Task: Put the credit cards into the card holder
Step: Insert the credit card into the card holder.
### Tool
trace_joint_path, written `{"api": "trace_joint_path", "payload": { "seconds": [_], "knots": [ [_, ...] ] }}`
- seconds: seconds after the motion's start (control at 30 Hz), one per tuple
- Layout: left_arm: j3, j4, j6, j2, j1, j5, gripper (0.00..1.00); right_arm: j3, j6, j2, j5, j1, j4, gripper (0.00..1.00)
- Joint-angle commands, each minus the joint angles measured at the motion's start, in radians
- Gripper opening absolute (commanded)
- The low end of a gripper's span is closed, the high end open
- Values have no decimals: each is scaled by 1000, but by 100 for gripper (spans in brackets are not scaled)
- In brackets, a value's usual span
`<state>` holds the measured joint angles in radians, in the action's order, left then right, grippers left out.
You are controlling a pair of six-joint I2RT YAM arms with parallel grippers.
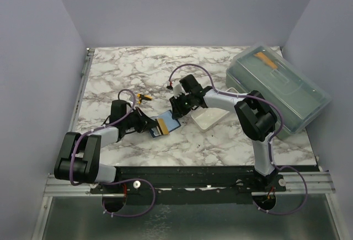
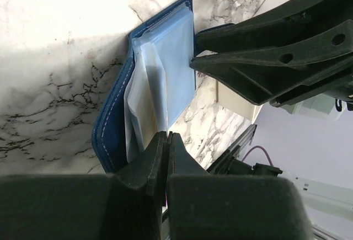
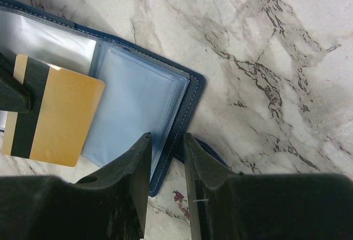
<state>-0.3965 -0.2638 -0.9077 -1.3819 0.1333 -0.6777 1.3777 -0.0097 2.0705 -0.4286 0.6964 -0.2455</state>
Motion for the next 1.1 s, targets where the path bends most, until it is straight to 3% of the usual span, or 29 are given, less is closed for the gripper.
{"api": "trace_joint_path", "payload": {
  "seconds": [0.0, 0.6, 1.07],
  "knots": [
    [-30, -33, 22, -16, 7, -16, 0, -20, -62, 114, 100, -6, -72, 31],
    [-73, -25, 35, -118, -3, 53, 0, -19, -73, 115, 73, -11, -74, 30],
    [-35, -34, 2, -62, -3, 178, 0, -23, -64, 117, 63, -11, -71, 28]
  ]
}}
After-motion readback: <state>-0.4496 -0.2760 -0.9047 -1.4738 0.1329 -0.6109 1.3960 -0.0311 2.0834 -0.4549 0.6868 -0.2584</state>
